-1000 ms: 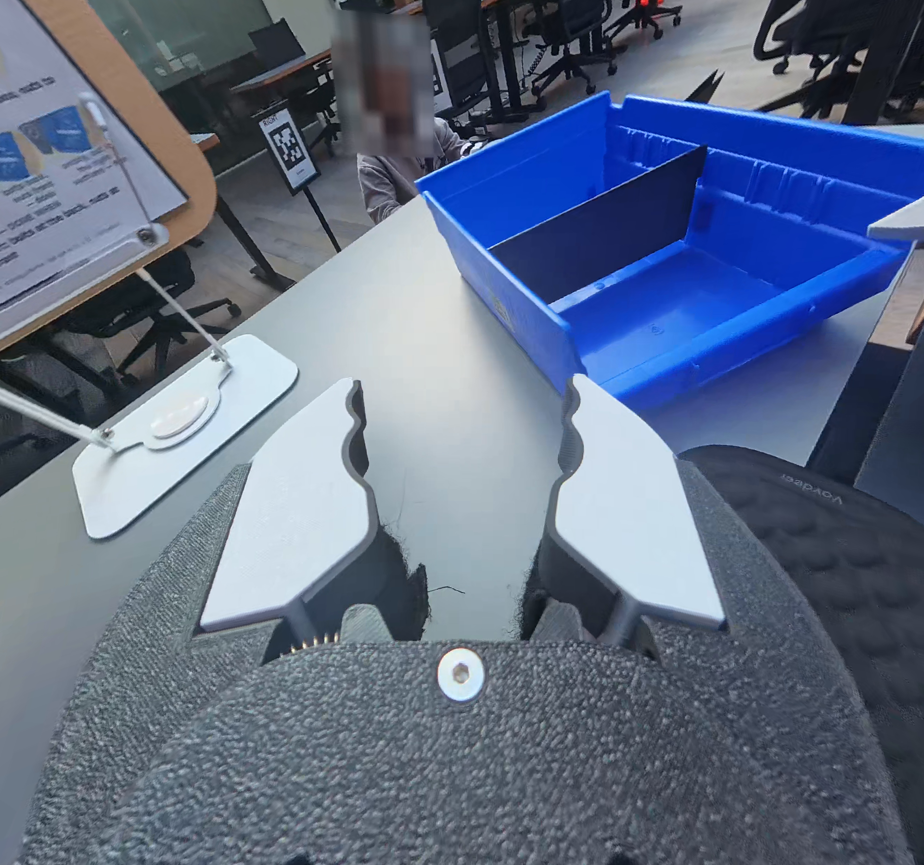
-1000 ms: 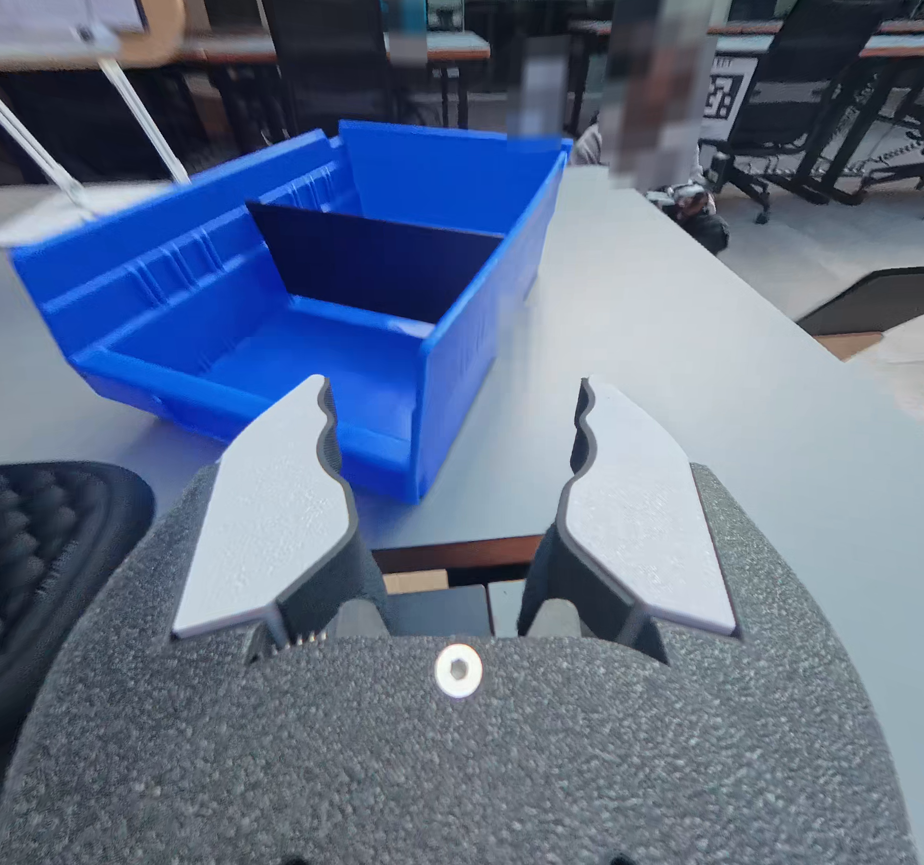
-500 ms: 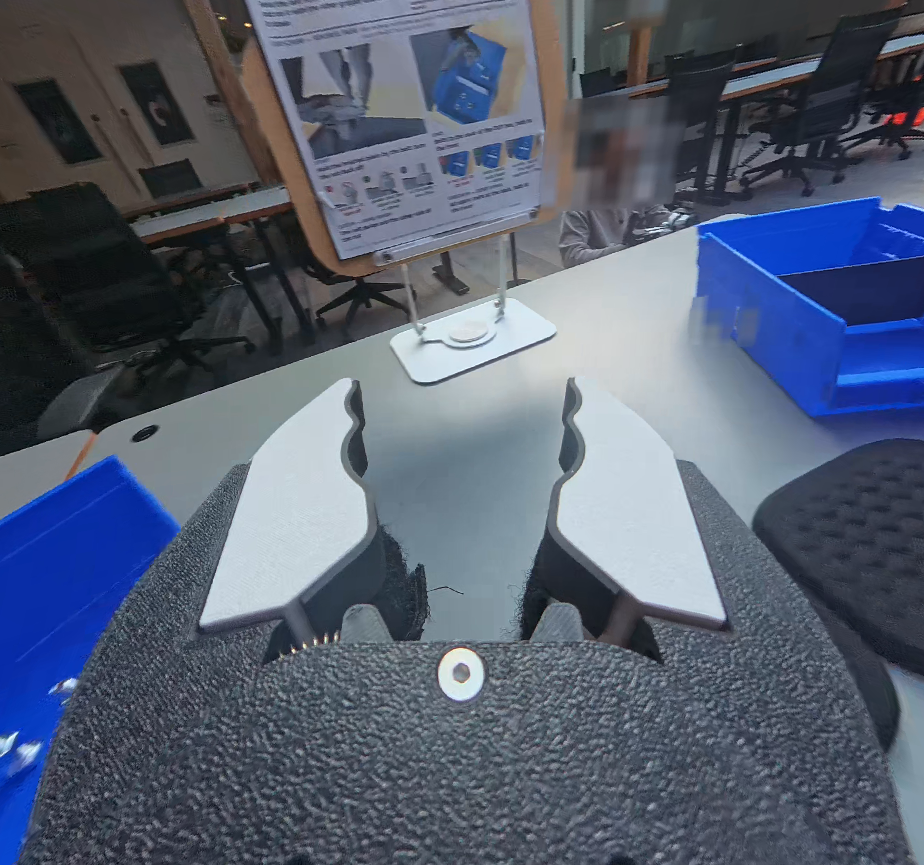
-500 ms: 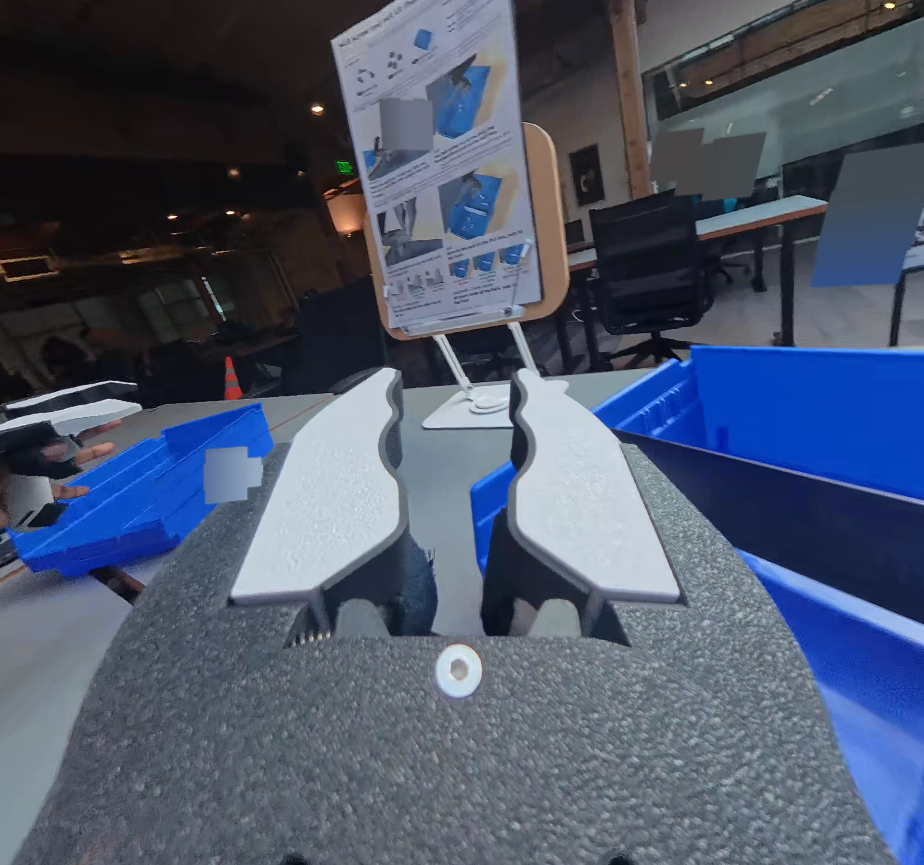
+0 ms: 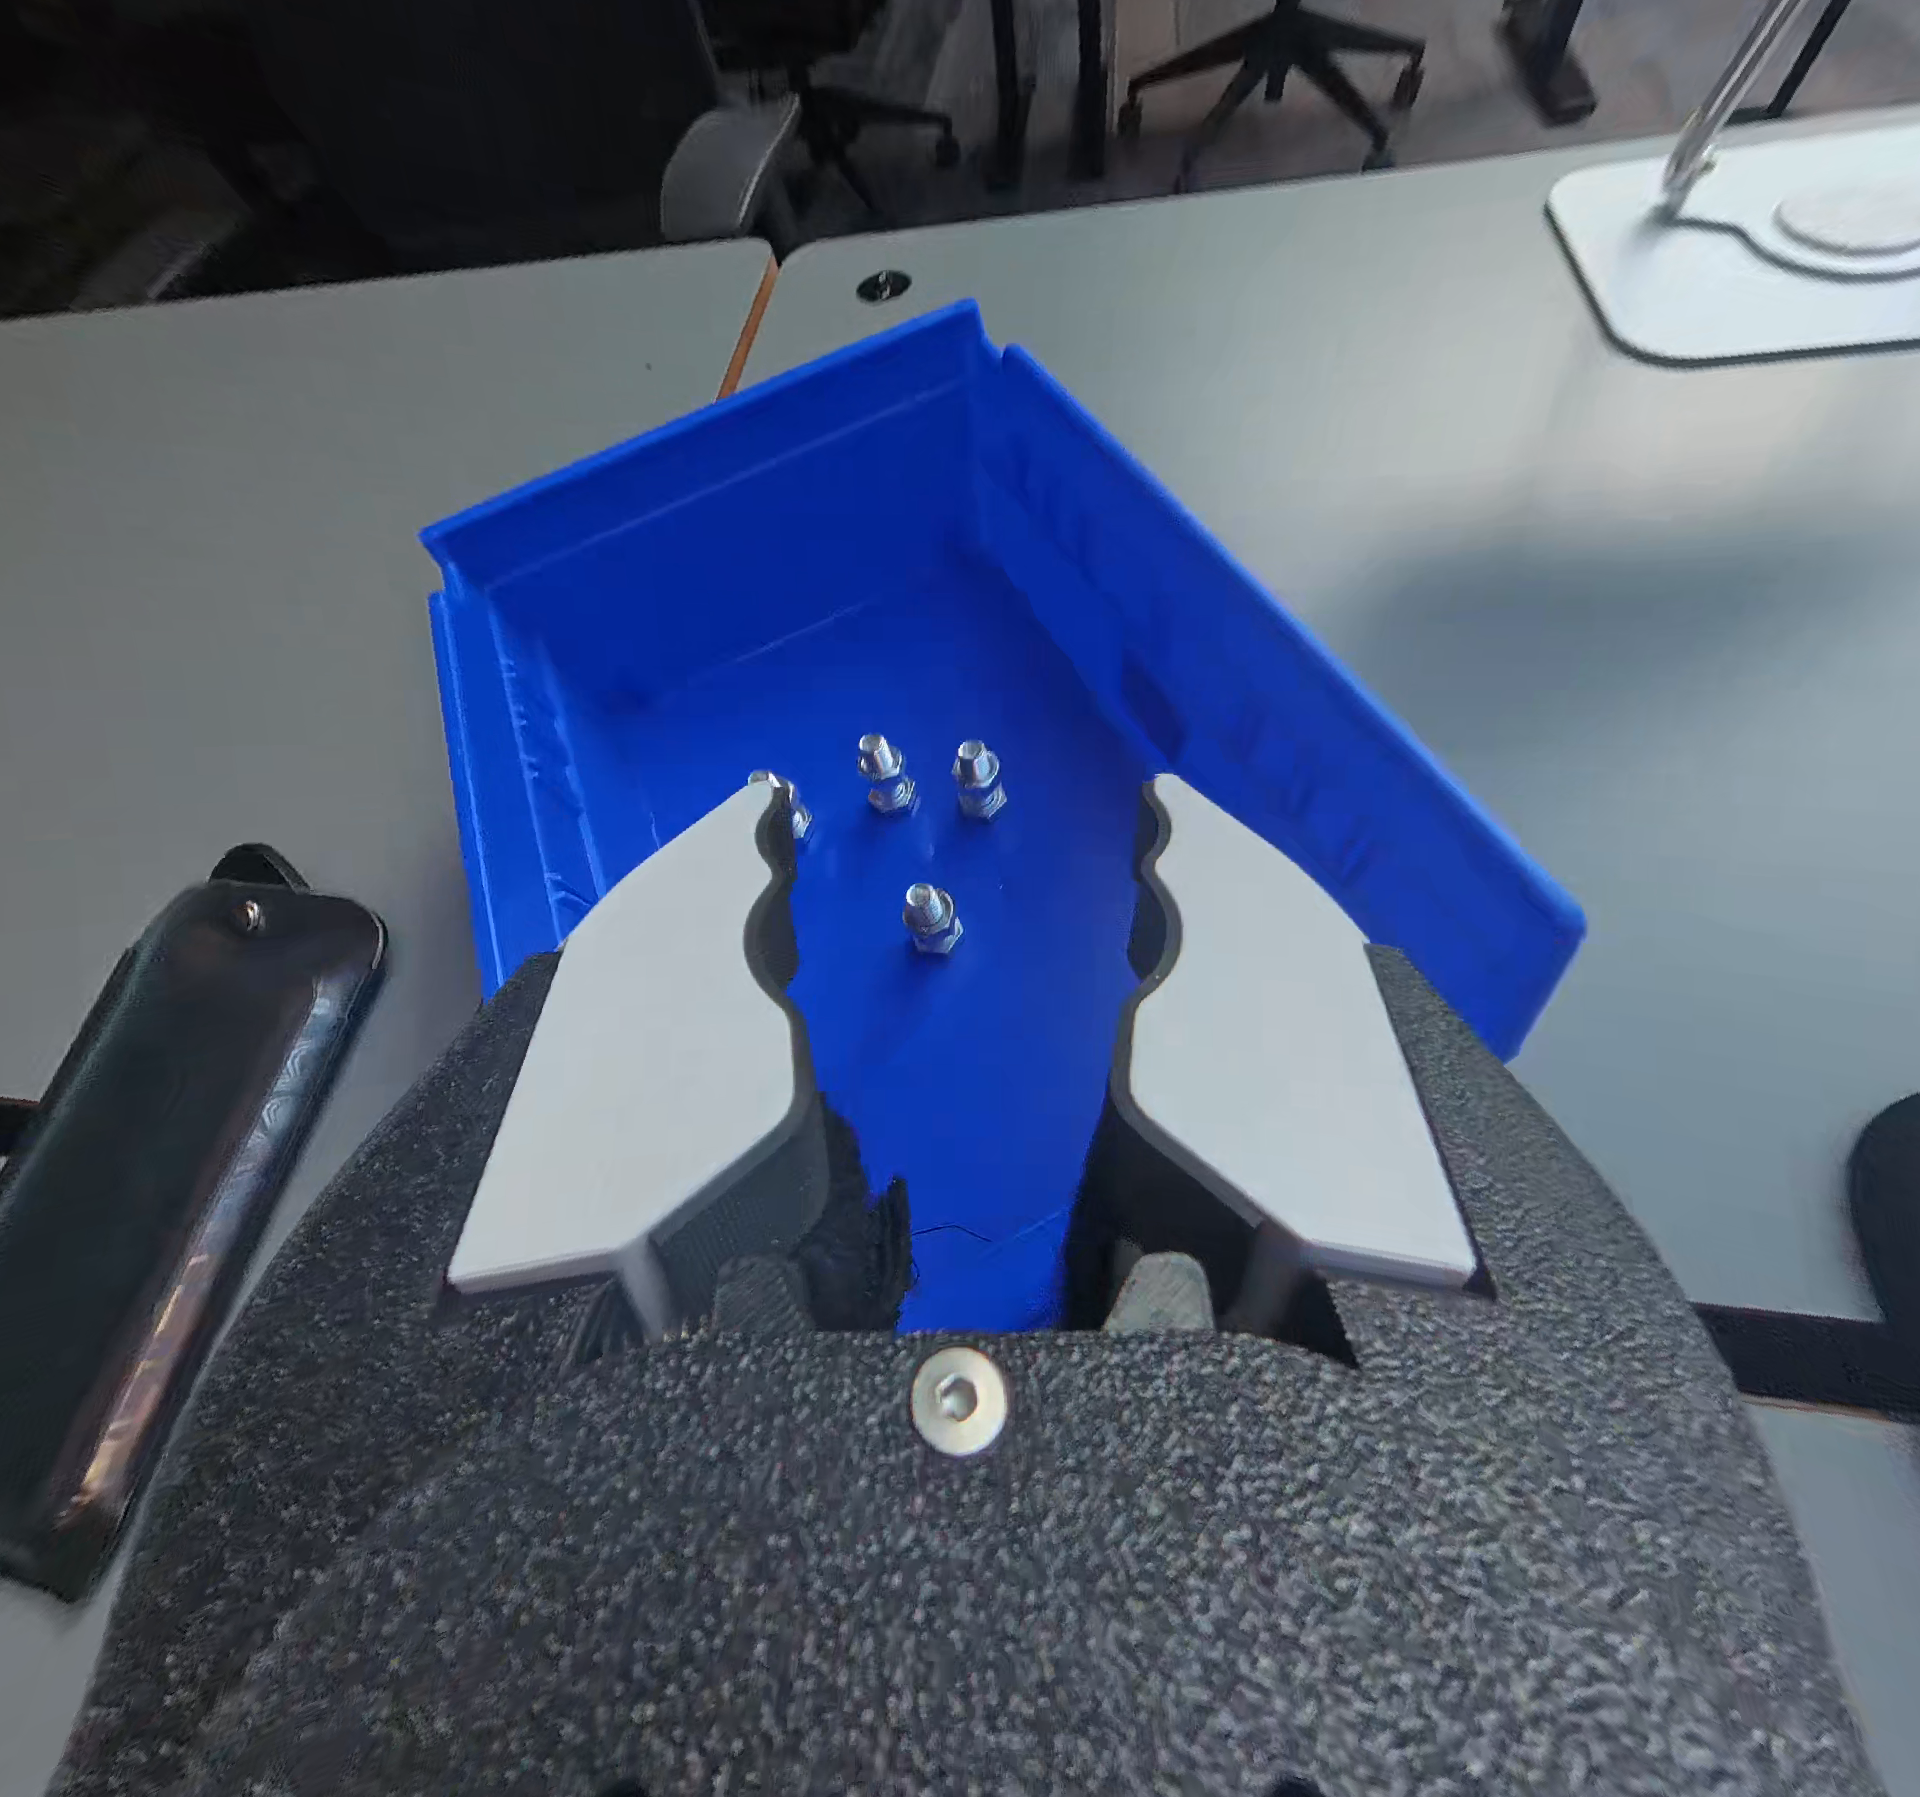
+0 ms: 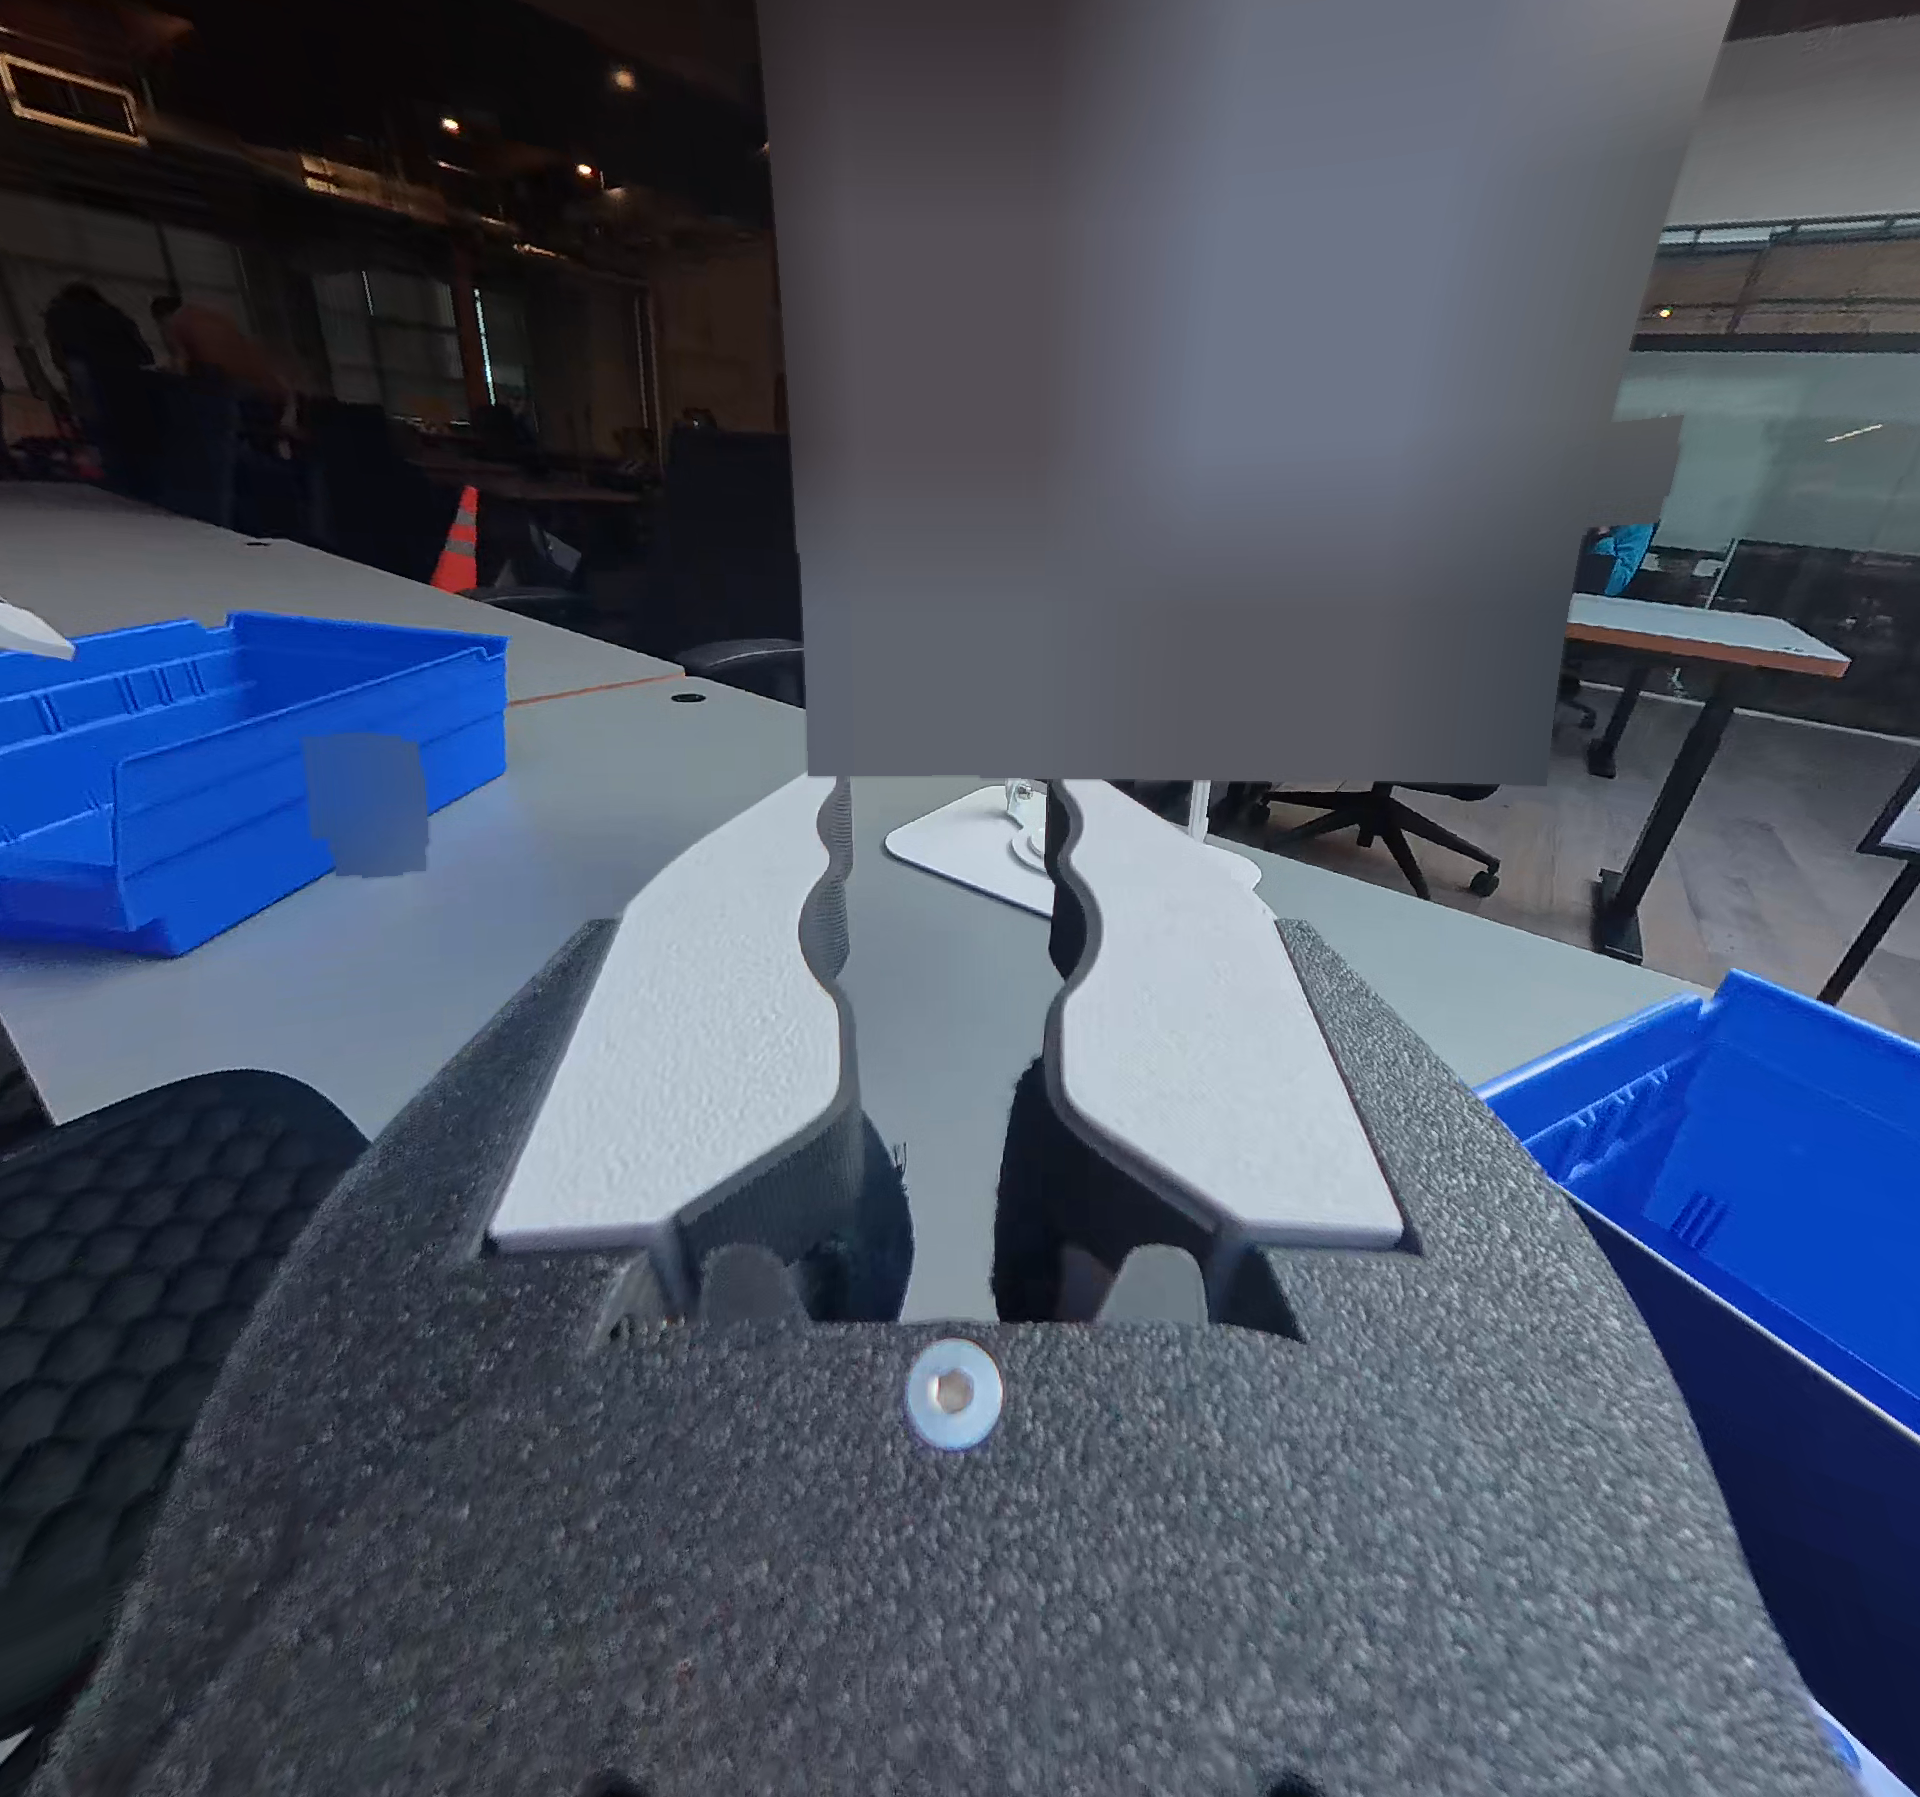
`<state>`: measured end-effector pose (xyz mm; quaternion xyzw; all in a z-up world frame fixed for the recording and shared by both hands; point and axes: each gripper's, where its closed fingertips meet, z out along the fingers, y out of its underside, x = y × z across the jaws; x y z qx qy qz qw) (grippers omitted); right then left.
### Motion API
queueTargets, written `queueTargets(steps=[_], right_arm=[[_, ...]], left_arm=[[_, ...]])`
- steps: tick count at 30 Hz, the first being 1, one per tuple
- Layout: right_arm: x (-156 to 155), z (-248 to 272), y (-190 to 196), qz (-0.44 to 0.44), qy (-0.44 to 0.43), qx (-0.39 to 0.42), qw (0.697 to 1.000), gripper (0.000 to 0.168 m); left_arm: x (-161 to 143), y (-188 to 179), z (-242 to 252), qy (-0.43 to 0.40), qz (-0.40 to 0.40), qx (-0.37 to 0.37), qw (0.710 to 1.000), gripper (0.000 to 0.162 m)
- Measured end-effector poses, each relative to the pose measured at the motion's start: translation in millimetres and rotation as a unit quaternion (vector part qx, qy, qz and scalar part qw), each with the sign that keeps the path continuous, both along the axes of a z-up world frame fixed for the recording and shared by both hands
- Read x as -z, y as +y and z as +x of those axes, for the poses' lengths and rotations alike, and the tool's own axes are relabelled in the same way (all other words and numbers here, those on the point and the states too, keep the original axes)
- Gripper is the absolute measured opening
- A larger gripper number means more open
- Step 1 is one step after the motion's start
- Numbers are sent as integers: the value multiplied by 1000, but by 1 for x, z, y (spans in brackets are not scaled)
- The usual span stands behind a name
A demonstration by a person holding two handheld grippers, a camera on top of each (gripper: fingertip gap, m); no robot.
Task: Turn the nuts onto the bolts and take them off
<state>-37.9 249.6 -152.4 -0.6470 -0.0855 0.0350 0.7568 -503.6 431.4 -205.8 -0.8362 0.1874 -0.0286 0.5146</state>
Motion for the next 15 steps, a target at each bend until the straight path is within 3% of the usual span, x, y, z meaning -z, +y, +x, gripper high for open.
queueTargets(steps=[6,15], right_arm=[[6,5,-1,-2,-29,22,999,35],[14,12,-2,-6,-24,23,999,35]], left_arm=[[73,24,-16,80,-171,-13,982,57],[124,35,-24,117,-266,-27,957,52]])
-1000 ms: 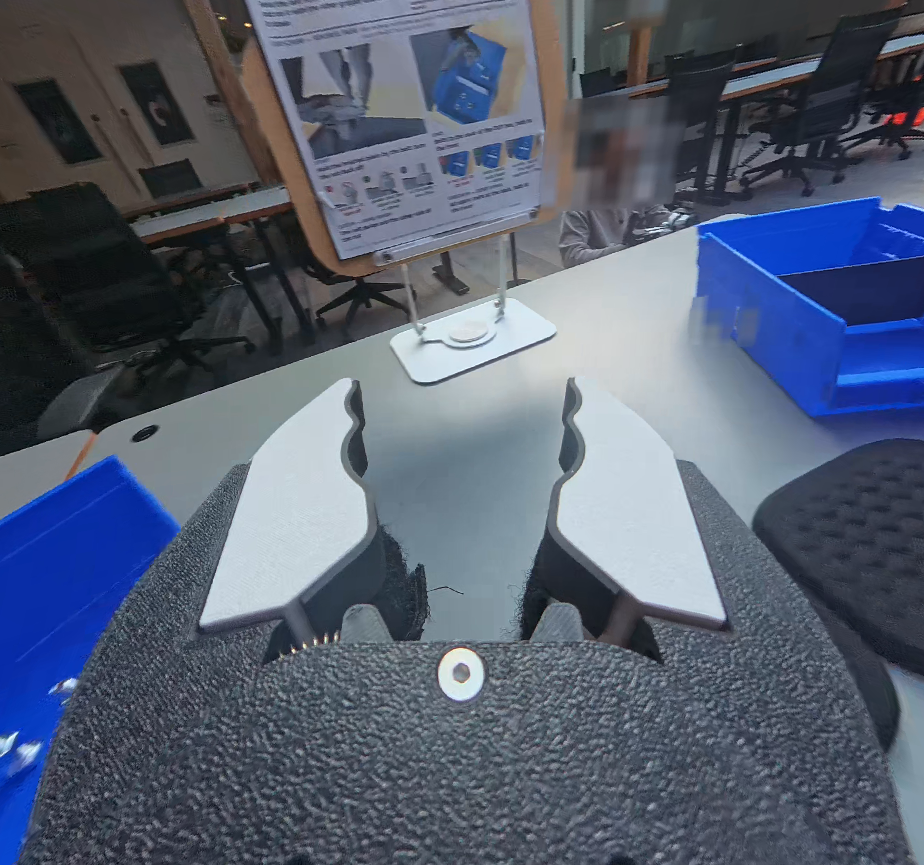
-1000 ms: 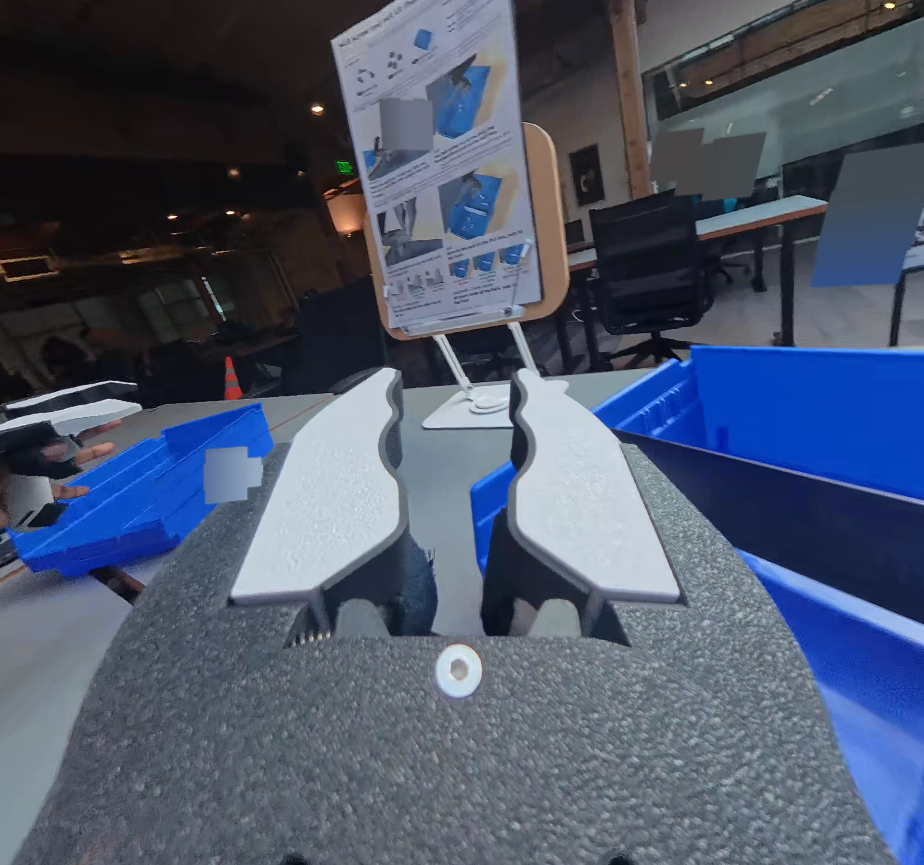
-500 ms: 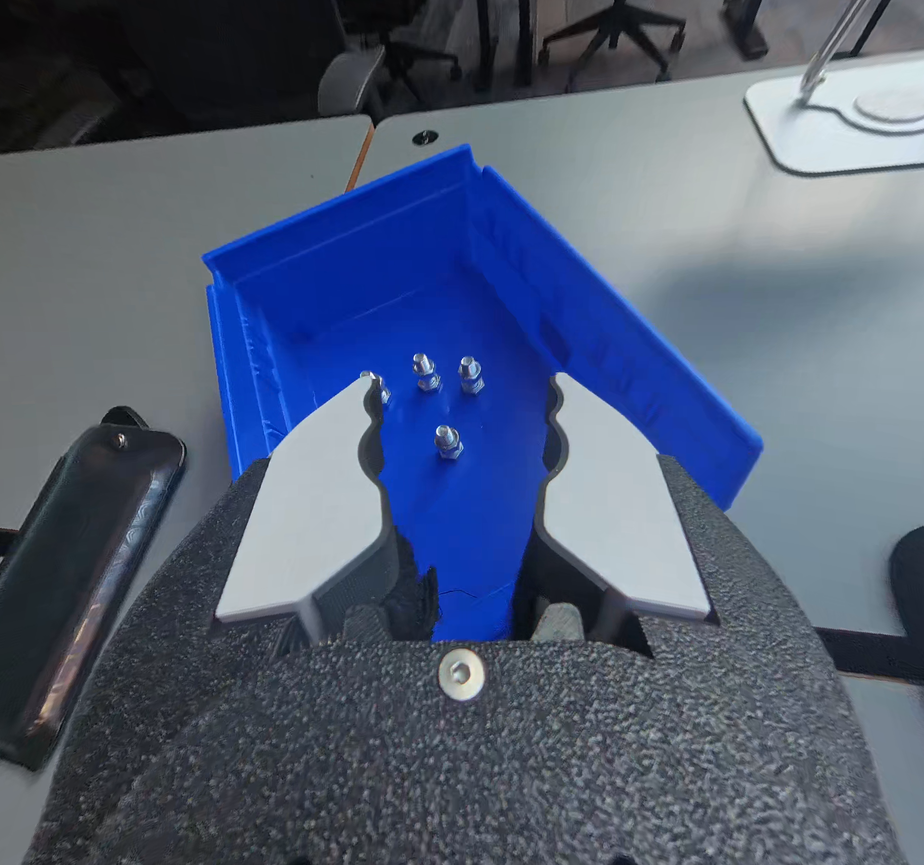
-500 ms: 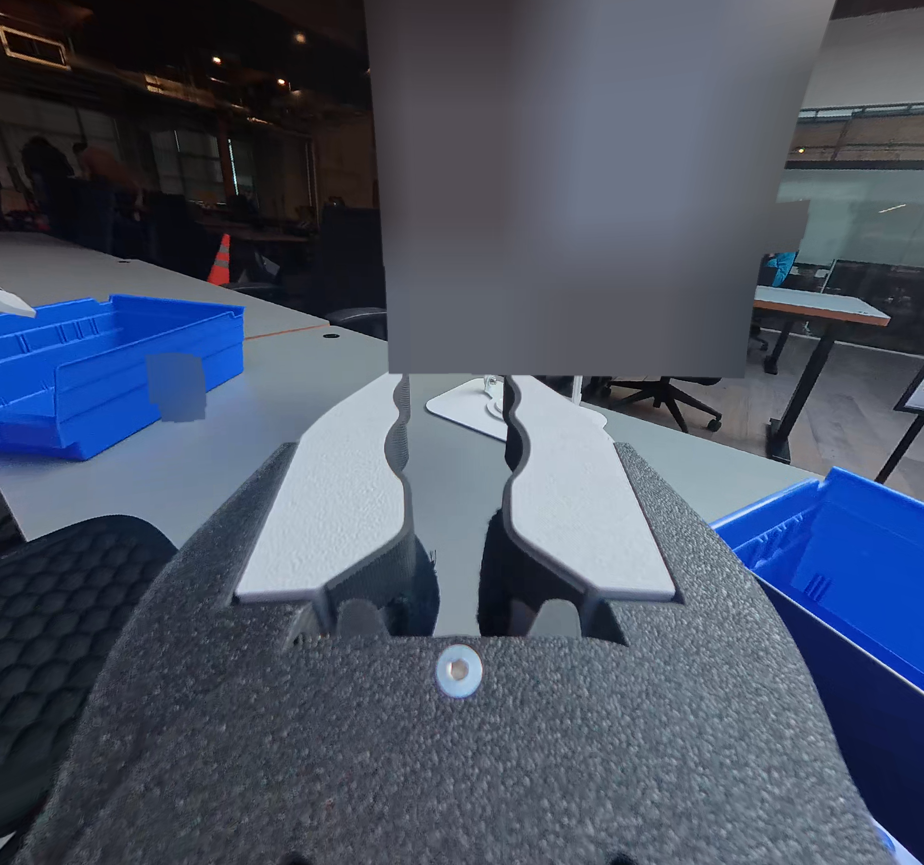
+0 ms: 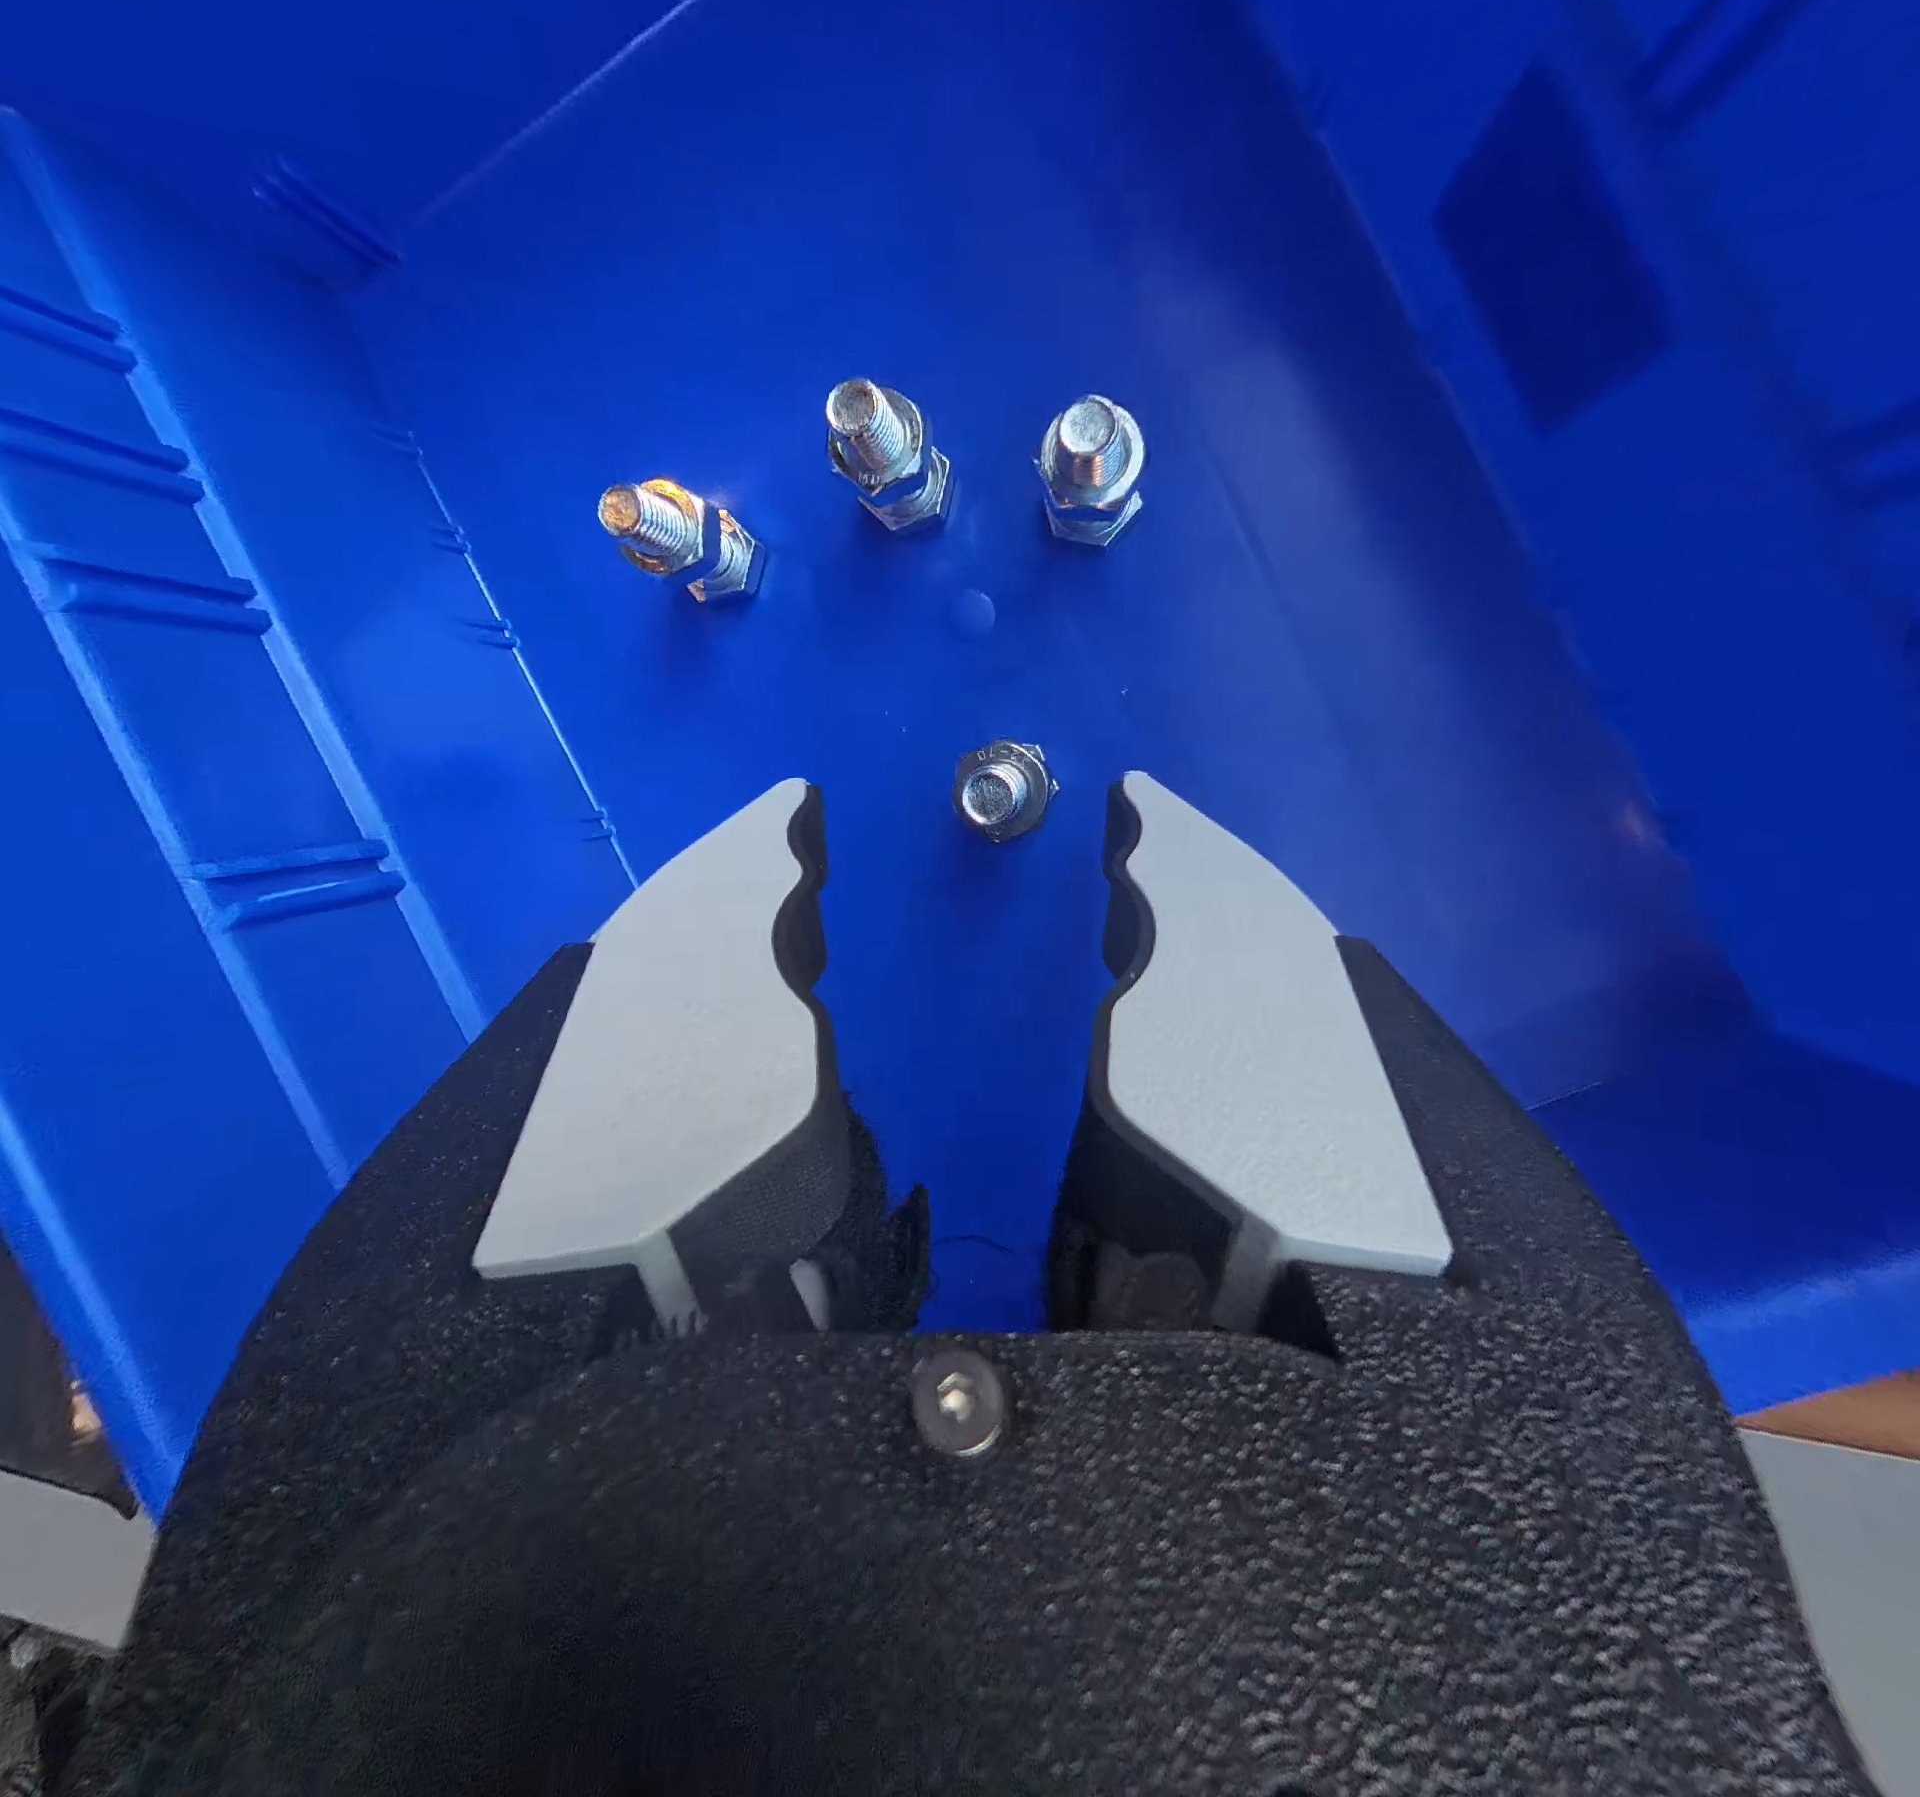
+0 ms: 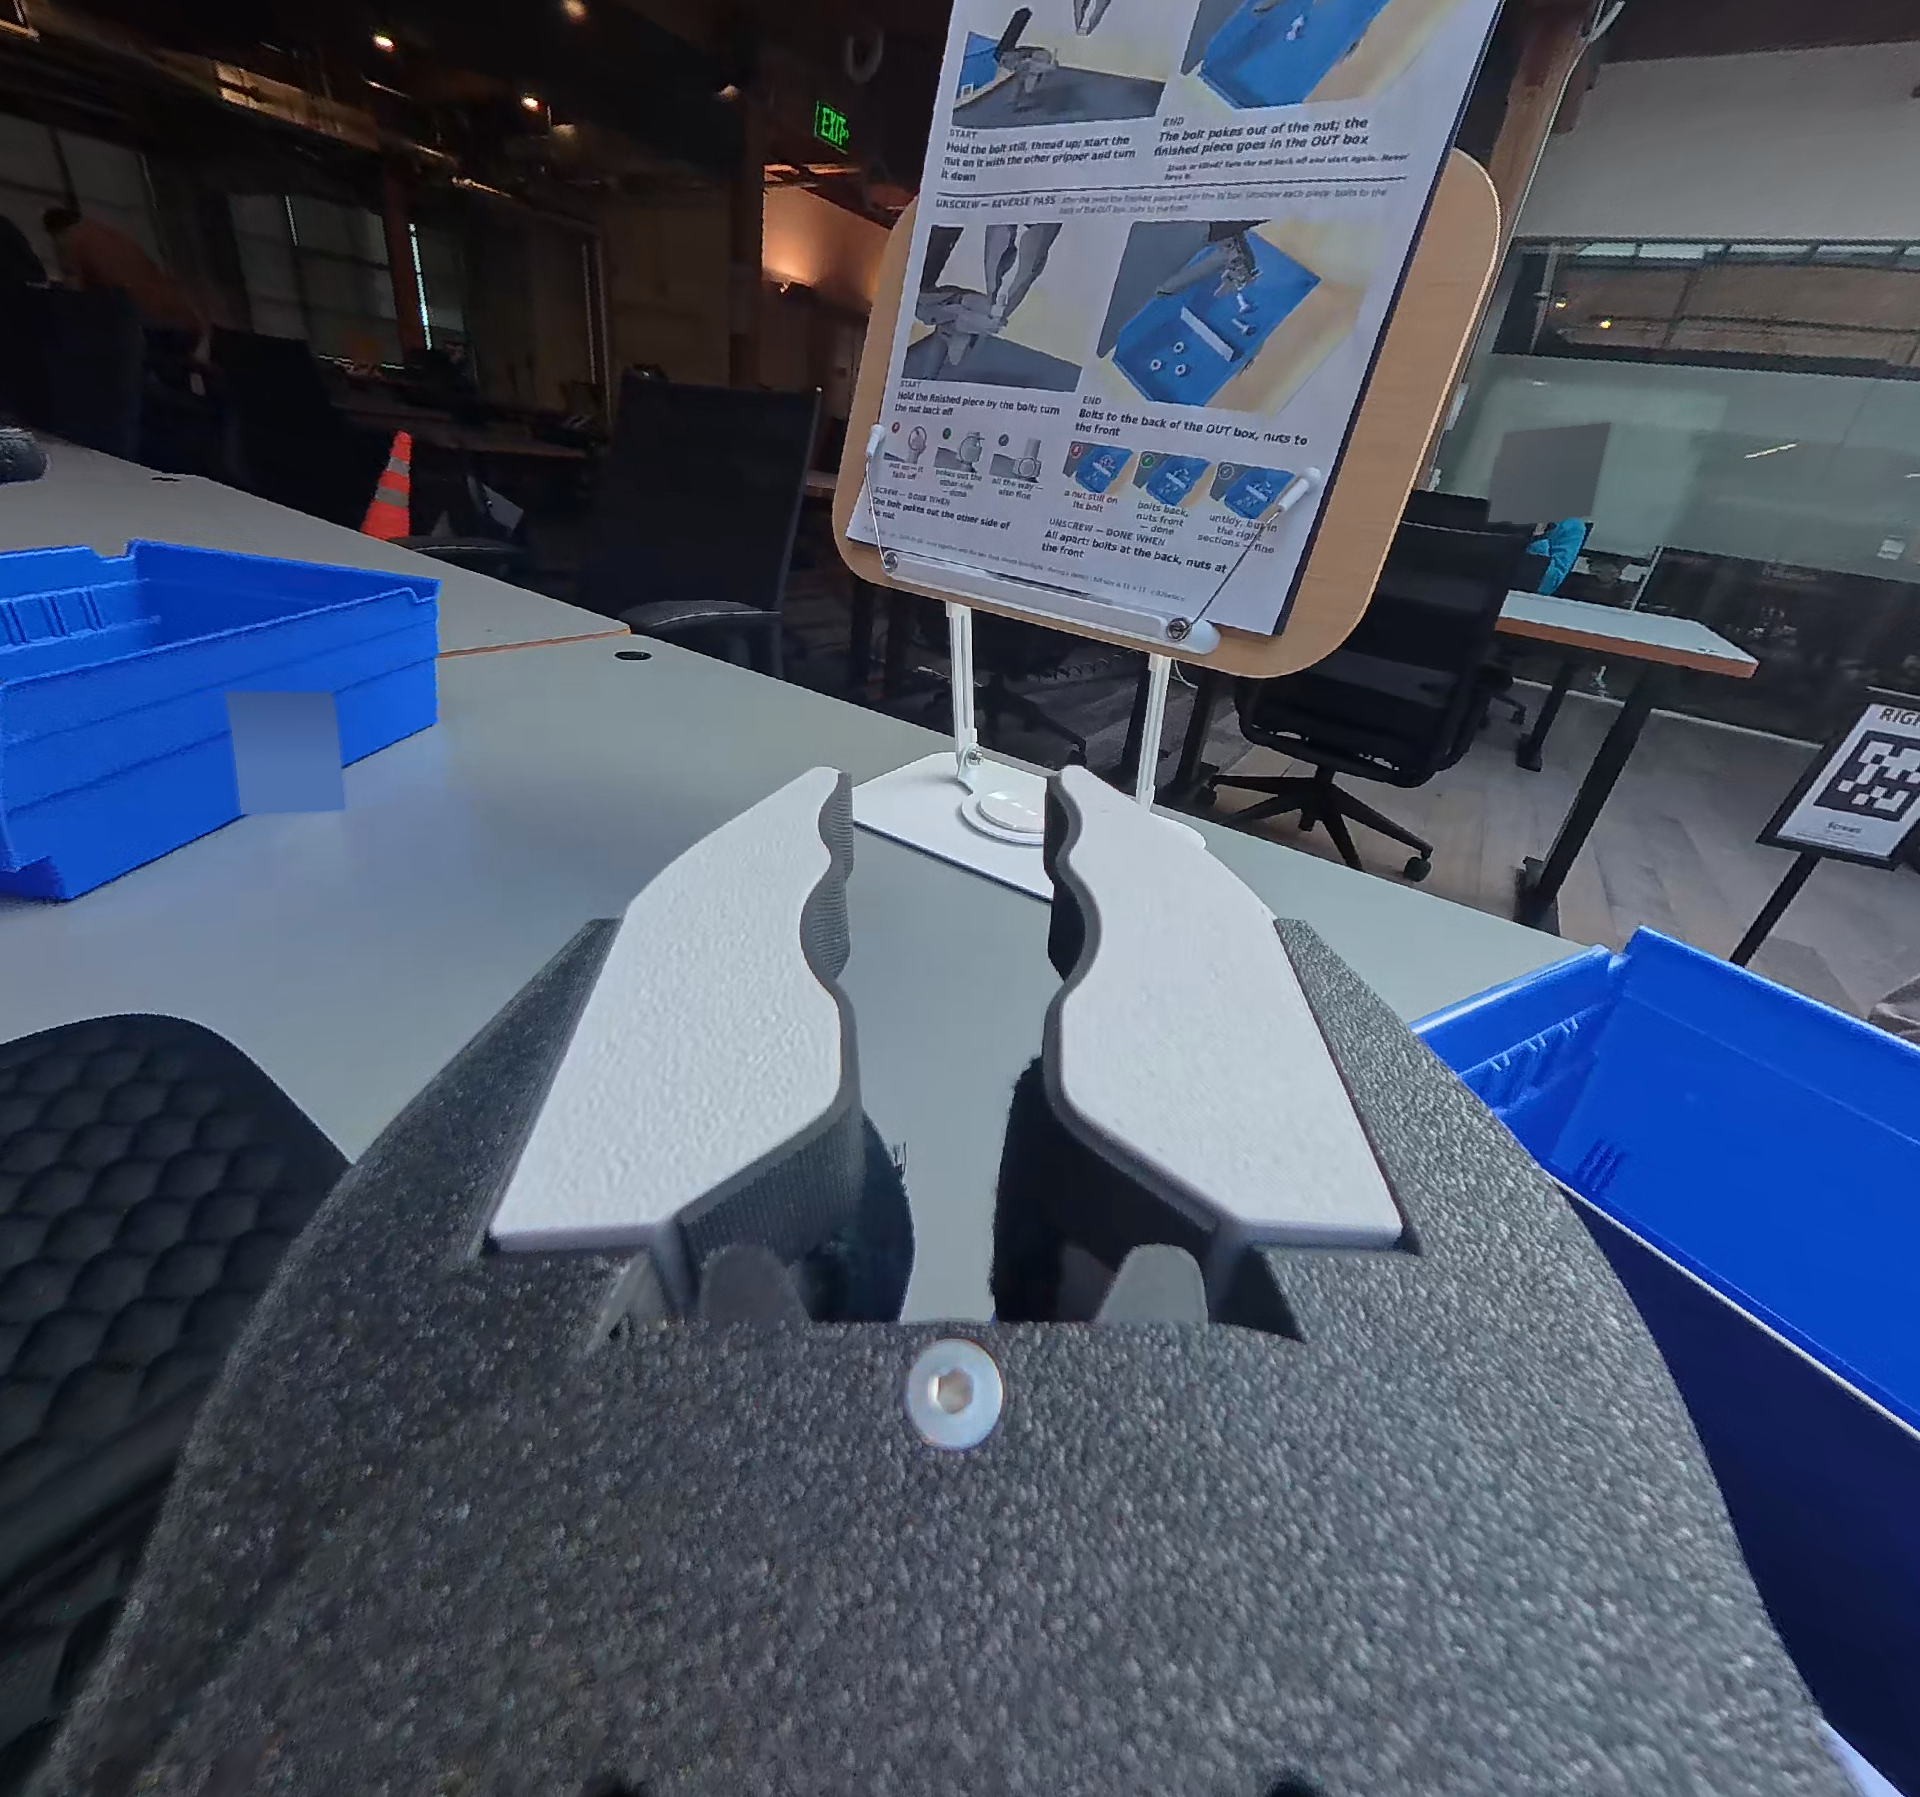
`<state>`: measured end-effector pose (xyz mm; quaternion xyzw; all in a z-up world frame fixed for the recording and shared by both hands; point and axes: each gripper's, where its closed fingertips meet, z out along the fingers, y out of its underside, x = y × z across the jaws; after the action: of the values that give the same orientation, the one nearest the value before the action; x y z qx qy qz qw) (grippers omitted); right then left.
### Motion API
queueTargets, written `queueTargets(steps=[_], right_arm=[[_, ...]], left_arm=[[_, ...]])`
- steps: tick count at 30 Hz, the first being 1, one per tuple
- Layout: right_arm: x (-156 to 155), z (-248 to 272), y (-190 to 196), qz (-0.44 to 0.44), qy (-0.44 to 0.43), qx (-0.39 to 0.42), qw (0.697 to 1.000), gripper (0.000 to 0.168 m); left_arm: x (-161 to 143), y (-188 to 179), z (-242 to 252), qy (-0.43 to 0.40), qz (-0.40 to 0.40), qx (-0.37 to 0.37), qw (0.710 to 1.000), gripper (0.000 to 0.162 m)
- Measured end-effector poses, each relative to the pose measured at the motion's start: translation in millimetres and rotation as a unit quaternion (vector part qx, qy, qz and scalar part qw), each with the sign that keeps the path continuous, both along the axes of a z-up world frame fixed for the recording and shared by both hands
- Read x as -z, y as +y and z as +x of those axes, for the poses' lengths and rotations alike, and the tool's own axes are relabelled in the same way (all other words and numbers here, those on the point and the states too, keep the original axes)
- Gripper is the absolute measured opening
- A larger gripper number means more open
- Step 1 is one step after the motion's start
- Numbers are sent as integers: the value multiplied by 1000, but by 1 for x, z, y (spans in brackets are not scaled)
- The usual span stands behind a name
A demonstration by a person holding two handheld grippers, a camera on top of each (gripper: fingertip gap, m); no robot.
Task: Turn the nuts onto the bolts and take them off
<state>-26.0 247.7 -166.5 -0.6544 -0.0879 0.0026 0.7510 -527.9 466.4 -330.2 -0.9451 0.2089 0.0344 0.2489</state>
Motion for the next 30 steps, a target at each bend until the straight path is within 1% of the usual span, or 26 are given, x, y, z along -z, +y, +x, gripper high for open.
queueTargets(steps=[1,4,5,6,7,10,12,14,16,20,23,26,30], right_arm=[[0,0,0,0,0,0,1000,35],[1,2,-1,1,6,-1,1000,35],[1,2,-1,0,7,-1,1000,35],[1,2,-1,0,7,-1,1000,35],[1,2,-1,1,6,0,1000,35],[2,1,-1,-1,4,0,1000,35],[4,0,0,-4,2,-1,1000,34],[7,-2,1,-13,3,-4,1000,34],[9,-4,2,-20,3,-9,1000,33],[15,-10,5,-31,-4,-17,999,31],[21,-12,7,-41,-12,-18,999,31],[24,-12,8,-47,-16,-16,999,30],[29,-13,10,-57,-20,-17,998,30]], left_arm=[[2,1,-1,-1,-2,-2,1000,51],[5,2,-1,-7,-6,0,1000,40],[6,3,-1,-10,-8,2,1000,34],[7,1,2,-18,-13,11,1000,21],[7,1,3,-18,-14,15,1000,18],[4,-2,3,-16,-21,22,999,18],[-6,-3,5,-13,-8,28,999,18],[-22,-4,10,-9,12,41,999,18],[-45,-5,20,-6,38,62,997,18],[-98,-15,69,-32,106,134,985,18],[-123,-32,120,-55,133,208,967,18],[-129,-53,169,-68,137,276,949,18],[-118,-79,226,-74,125,351,925,18]])
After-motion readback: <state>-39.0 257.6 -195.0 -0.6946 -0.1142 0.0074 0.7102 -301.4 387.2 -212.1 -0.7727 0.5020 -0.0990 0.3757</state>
